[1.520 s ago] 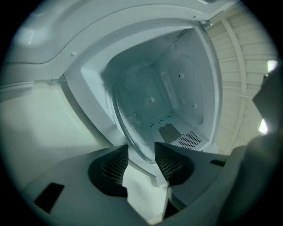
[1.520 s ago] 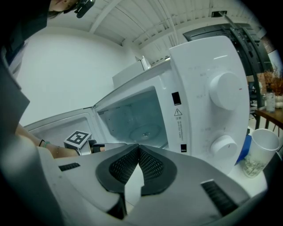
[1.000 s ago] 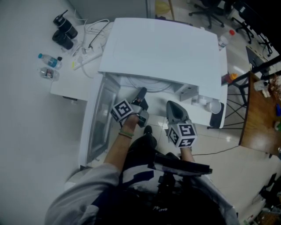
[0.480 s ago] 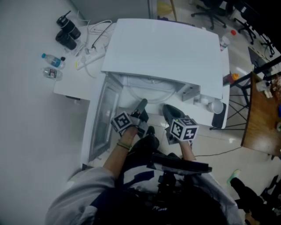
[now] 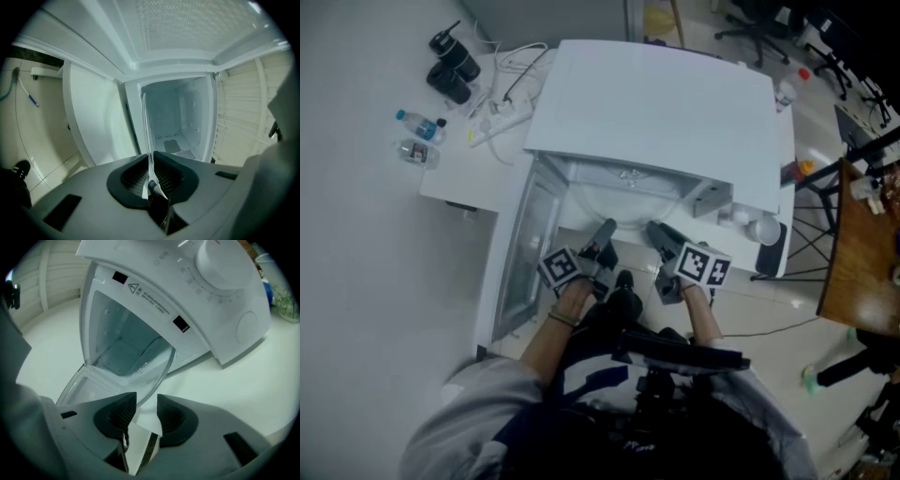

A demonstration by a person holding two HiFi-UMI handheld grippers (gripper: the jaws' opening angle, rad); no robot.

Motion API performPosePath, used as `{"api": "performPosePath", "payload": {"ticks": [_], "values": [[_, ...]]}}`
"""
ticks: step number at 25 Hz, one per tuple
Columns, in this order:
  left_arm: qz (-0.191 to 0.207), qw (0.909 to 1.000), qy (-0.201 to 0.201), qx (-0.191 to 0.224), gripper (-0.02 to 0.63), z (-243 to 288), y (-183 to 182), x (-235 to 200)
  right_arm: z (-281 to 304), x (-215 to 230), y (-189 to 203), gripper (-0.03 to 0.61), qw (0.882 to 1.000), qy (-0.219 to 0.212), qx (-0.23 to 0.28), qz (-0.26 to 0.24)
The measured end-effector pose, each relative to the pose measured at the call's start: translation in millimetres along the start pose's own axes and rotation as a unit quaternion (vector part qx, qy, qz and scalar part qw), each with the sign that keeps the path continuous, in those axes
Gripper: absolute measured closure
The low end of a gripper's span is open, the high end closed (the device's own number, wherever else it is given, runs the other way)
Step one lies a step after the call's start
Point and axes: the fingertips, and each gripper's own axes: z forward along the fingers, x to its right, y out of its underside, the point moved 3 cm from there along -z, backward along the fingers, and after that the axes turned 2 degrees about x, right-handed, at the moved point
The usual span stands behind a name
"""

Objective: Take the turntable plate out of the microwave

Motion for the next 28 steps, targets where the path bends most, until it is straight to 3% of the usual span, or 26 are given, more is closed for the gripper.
{"api": "performPosePath", "payload": {"ticks": [7, 9, 13, 17, 20, 26, 27, 28], "values": [[-0.024, 0.9997, 0.008, -0.008, 0.583, -8.7, 11.7, 3.7, 13.3, 0.0, -11.1, 0.459, 0.999, -0.02, 0.025, 0.044], [-0.022, 0.9996, 0.01, -0.014, 0.577, -10.5, 12.9, 1.4, 11.5, -0.9, -13.0, 0.489, 0.997, -0.024, 0.037, 0.056], [-0.011, 0.9994, 0.029, -0.015, 0.568, -6.0, 11.2, 2.0, 9.1, -1.2, -13.0, 0.492, 0.997, -0.024, 0.046, 0.065], [-0.025, 0.999, 0.035, 0.008, 0.452, -0.7, -0.9, -3.2, 4.9, -4.5, -8.5, 0.497, 0.996, -0.027, 0.046, 0.068], [-0.027, 0.9987, 0.04, 0.019, 0.428, 9.5, -13.0, -7.6, 1.4, -5.6, -4.5, 0.495, 0.997, -0.024, 0.043, 0.065], [-0.05, 0.996, 0.072, 0.016, 0.428, 45.1, -26.5, -5.7, -3.9, -6.5, 4.1, 0.493, 0.998, -0.02, 0.033, 0.056], [-0.062, 0.9952, 0.075, 0.016, 0.444, 48.3, -26.2, -5.6, -4.0, -6.6, 6.0, 0.491, 0.998, -0.02, 0.032, 0.057], [-0.072, 0.9944, 0.074, 0.019, 0.516, 49.5, -25.9, -6.6, -4.0, -6.3, 7.4, 0.491, 0.998, -0.018, 0.031, 0.056]]}}
